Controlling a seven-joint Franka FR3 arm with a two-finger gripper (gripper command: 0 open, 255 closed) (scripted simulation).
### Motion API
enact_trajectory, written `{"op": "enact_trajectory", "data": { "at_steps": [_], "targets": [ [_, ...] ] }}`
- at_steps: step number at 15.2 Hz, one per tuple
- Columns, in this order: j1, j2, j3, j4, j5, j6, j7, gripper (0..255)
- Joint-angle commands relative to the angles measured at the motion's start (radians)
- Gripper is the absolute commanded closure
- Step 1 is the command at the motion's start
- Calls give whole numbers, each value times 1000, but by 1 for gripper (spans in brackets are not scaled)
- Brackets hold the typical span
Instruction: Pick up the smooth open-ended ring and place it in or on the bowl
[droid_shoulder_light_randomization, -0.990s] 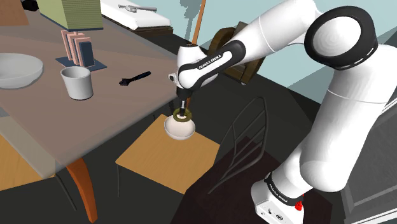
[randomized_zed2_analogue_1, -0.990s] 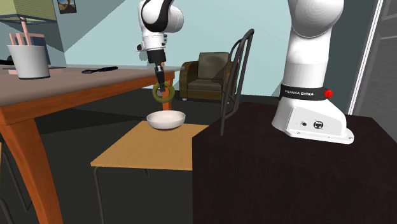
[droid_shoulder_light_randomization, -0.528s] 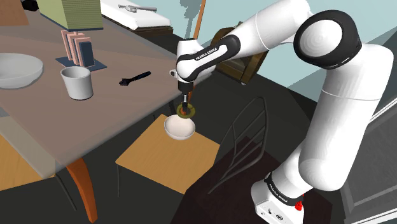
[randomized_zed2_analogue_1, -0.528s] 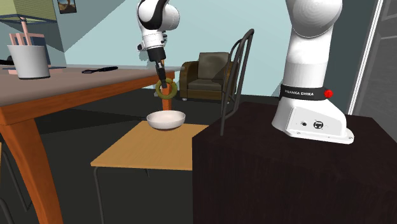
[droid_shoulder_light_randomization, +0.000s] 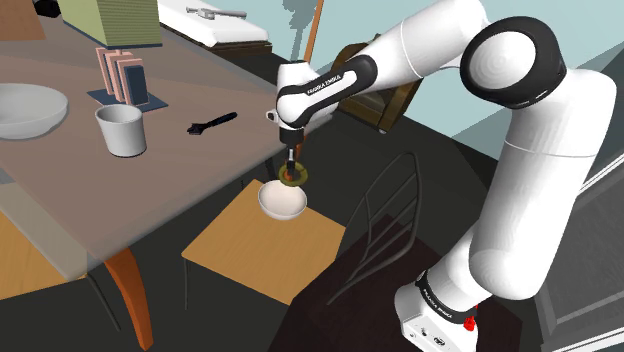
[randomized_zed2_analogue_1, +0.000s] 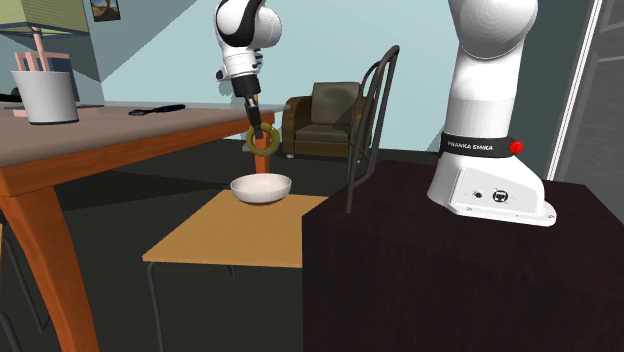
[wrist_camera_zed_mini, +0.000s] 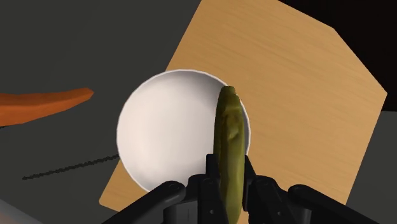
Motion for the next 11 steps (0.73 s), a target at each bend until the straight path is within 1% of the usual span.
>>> {"op": "enact_trajectory", "data": {
  "at_steps": [1,6,11],
  "targets": [
    [-20,120,-16,-18,-9,234,-4,255],
    [-26,184,-10,-8,-21,287,6,255],
    [-35,184,-2,-8,-28,287,11,255]
  ]
}}
